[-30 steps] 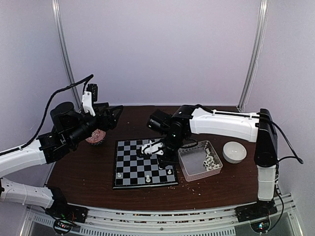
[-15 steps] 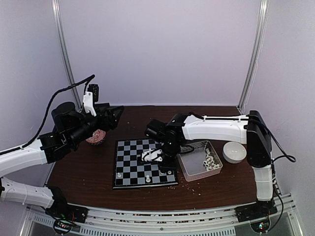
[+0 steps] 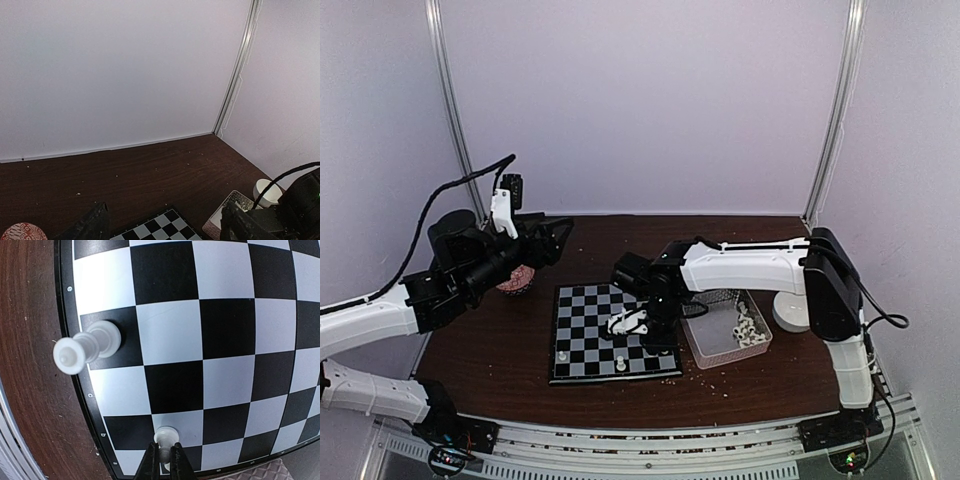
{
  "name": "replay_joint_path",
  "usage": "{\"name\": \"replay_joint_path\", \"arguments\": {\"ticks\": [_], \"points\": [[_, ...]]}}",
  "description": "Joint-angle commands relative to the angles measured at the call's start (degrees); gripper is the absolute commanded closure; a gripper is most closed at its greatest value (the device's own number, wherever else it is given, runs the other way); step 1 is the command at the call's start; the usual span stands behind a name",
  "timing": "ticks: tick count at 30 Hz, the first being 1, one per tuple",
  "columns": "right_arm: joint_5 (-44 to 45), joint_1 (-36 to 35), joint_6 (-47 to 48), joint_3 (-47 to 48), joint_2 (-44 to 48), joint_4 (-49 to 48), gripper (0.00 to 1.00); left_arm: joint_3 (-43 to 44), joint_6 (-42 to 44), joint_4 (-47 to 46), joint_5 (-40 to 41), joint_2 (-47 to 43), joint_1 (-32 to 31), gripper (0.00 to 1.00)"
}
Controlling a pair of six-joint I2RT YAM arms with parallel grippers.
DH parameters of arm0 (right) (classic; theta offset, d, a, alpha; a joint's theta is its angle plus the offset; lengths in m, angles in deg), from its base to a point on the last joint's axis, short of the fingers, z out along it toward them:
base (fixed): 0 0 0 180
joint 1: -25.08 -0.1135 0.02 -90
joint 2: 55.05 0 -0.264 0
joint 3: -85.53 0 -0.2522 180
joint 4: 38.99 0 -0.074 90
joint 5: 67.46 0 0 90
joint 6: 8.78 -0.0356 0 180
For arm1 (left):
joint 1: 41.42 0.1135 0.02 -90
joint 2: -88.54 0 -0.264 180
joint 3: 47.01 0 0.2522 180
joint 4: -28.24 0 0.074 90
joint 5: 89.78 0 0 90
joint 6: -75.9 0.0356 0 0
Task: Set up the chess pieces on the board
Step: Place the chess piece on the chessboard.
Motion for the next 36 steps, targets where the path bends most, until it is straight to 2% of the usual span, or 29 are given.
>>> {"name": "replay_joint_path", "arguments": {"ticks": [1,10,19,25,30,35,36], "points": [[1.51,-0.35,-0.77,1.37,-0.62,-0.54,0.98,-0.92,-0.77,-3.11,-0.92,0.01,0.1,0.22],[2.91,-0.26,-1.24,1.85,-1.45,-1.02,0.95,-1.27,-1.62,-4.07,-1.87,0.67,0.12,0.23],[1.51,-0.23,-1.21,1.89,0.17,-0.29,0.79,-0.95,-1.77,-4.56,-2.31,1.55,0.12,0.23],[1.63,-0.07,-1.69,4.38,3.08,2.55,0.61,-0.76,-1.63,-4.97,-2.5,2.16,0.12,0.23],[-0.18,1.24,-1.31,4.16,9.24,4.04,0.57,-0.79,0.13,-3.87,-1.21,2.08,0.12,0.23],[-4.62,6.79,-2.99,-1.05,18.02,2.16,0.57,1.36,4.84,-0.88,-0.66,4.33,0.12,0.23],[-4.83,8.5,-3.25,-2.7,19.34,1.8,0.57,2.37,5.48,0.69,-0.15,4.98,0.1,0.19]]}}
